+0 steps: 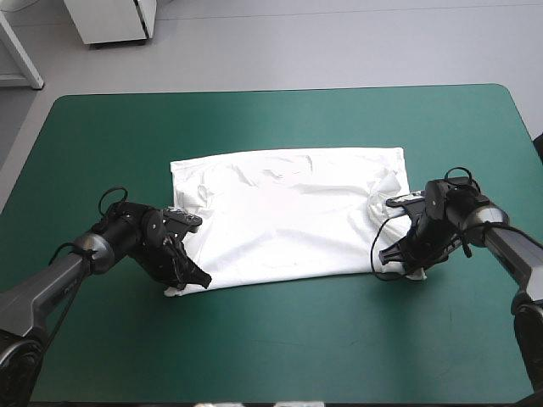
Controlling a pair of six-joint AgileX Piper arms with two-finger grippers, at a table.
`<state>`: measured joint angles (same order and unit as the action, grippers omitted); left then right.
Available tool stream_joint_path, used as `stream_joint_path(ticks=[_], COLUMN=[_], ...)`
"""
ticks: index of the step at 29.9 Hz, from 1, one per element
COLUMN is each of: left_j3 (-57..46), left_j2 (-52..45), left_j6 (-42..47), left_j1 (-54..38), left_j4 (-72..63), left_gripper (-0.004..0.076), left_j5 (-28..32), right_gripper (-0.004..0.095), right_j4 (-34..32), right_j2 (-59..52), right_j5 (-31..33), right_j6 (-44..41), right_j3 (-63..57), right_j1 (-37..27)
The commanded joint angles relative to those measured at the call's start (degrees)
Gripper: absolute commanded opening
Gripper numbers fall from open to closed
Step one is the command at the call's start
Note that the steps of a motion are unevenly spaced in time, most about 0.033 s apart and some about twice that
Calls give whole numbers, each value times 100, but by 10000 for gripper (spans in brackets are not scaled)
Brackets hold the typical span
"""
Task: Fold the cloth
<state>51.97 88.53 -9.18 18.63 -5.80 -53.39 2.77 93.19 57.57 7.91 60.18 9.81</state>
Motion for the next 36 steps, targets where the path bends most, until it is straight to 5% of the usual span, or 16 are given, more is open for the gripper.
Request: stream_joint_path(ticks=[1, 3, 22, 29, 36], left_j3=[-3, -3, 402, 902, 1559], left_j2=[43, 43, -1681, -2106, -2152], left_j6=[38, 38, 380, 453, 553], left_j1=[26, 26, 26, 26, 26], left_j4=[275, 275, 891, 829, 960], left_gripper=[-9, -9, -9, -9, -9], left_j5=[350, 350, -1093, -1807, -1560], right_gripper=[92, -20, -17, -17, -17], right_j4=[130, 156, 436, 752, 677], right_j2=[-46, -46, -1061, -1997, -2153], right_j5=[-88, -124, 1290, 1368, 1045], right_j6=[97, 123, 21, -38, -38], right_j3=[104, 104, 956, 956, 956], right_j1=[-21, -21, -21, -21, -21])
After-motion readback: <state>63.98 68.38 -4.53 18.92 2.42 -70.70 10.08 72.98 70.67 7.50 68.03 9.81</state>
